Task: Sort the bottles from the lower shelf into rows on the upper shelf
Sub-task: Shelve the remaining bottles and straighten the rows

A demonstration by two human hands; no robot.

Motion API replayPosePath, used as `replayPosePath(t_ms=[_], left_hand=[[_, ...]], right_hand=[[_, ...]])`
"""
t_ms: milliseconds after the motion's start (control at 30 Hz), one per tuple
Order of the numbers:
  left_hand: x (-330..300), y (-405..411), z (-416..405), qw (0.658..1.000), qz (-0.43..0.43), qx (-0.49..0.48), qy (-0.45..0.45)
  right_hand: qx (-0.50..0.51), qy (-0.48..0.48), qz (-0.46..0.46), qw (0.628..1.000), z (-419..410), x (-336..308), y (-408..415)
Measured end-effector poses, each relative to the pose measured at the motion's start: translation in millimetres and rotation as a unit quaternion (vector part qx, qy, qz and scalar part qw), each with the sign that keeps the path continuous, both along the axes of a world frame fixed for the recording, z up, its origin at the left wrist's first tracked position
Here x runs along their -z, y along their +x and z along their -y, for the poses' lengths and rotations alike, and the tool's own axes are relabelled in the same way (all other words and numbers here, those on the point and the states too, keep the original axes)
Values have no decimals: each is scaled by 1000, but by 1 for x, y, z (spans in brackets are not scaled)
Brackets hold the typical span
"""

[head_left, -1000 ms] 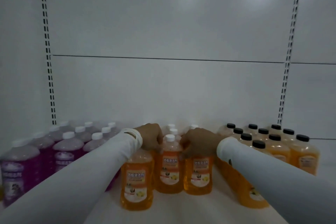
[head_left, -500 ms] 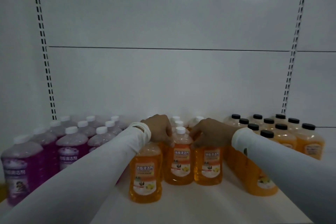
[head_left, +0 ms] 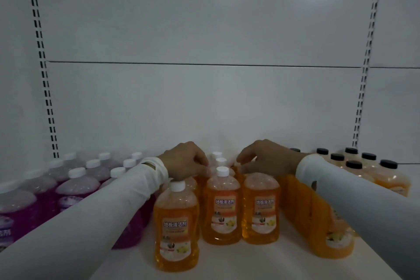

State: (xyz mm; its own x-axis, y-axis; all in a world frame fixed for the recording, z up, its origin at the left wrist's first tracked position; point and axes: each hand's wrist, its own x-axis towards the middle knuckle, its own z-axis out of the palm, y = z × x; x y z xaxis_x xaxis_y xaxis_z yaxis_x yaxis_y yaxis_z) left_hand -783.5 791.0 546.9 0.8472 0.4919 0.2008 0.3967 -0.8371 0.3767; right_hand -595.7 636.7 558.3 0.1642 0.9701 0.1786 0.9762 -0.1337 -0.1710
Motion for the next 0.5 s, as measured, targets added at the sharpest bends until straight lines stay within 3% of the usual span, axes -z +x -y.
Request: replayPosePath(t_ms=[67,233,500], left_hand=[[-4,4,-5,1000,6,-6,19],[-4,22,-3,989,-106,-52,85],[1,28,-15,994,-98,-44,26]], right_hand=[[3,16,7,1000,-7,-1,6],[5,-62,16,998,-32,5,12],[-11,-111,2,994,-57,3,22]])
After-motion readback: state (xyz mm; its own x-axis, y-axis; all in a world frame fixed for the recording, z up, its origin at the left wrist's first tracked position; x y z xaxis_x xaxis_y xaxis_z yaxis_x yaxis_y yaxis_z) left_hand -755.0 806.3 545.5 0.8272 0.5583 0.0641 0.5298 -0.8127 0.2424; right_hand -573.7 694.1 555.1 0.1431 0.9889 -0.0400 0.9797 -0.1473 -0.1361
